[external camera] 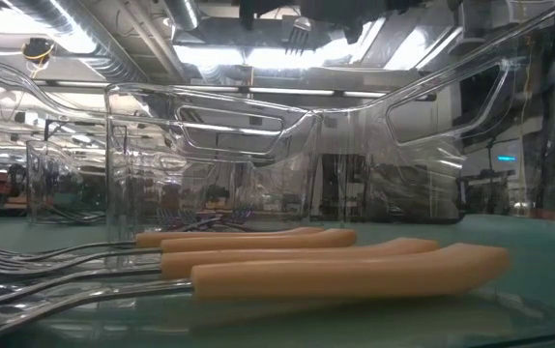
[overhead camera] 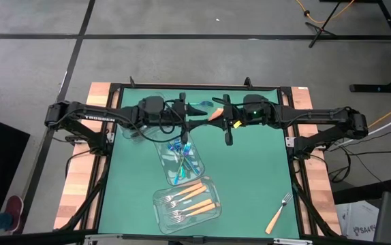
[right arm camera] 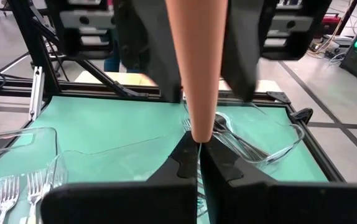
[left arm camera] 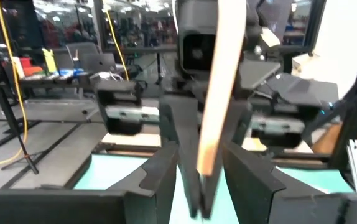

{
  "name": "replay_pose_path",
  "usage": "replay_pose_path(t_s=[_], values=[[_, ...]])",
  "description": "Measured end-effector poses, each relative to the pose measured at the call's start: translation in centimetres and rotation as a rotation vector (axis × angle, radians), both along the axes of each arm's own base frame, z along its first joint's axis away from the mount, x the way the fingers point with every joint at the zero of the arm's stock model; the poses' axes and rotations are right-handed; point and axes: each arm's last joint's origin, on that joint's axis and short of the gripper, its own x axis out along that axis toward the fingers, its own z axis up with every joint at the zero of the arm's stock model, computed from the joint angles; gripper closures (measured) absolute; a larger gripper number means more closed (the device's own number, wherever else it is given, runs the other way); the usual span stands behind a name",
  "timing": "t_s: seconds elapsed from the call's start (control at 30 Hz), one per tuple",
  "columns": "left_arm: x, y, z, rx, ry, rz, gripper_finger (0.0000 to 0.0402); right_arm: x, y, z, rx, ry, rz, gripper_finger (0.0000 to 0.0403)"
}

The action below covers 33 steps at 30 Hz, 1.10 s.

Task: Sort silverware by color (type)
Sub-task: Put the yellow fork into the bottom transparent bin

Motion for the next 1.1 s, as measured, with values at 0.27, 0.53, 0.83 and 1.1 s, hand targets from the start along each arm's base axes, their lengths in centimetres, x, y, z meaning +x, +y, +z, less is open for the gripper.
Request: replay_pose_path(t_s=[0.27,0.53,0.83,1.1], values=[[0.7,-0.4,-0.9,-0.002,0.032,0.001,0.0278,0.0,0.0,0.0,0.000,0.000,0.000,0.0403],[1.1,-0.3,-1.4,0.005,0.045,0.010,0.0278,0.0,0.0,-0.2,0.002,0.018,0.000,0.0403],[1.1,-0.3,-1.1,0.008,0.010,0.011,0.0278,0.0,0.0,-0.2,0.002,0.020,0.000,0.0403],[1.1,-0.3,-0.9,0.012,-0.016,0.012,0.0278,0.0,0.0,-0.2,0.002,0.020,0.000,0.0403]])
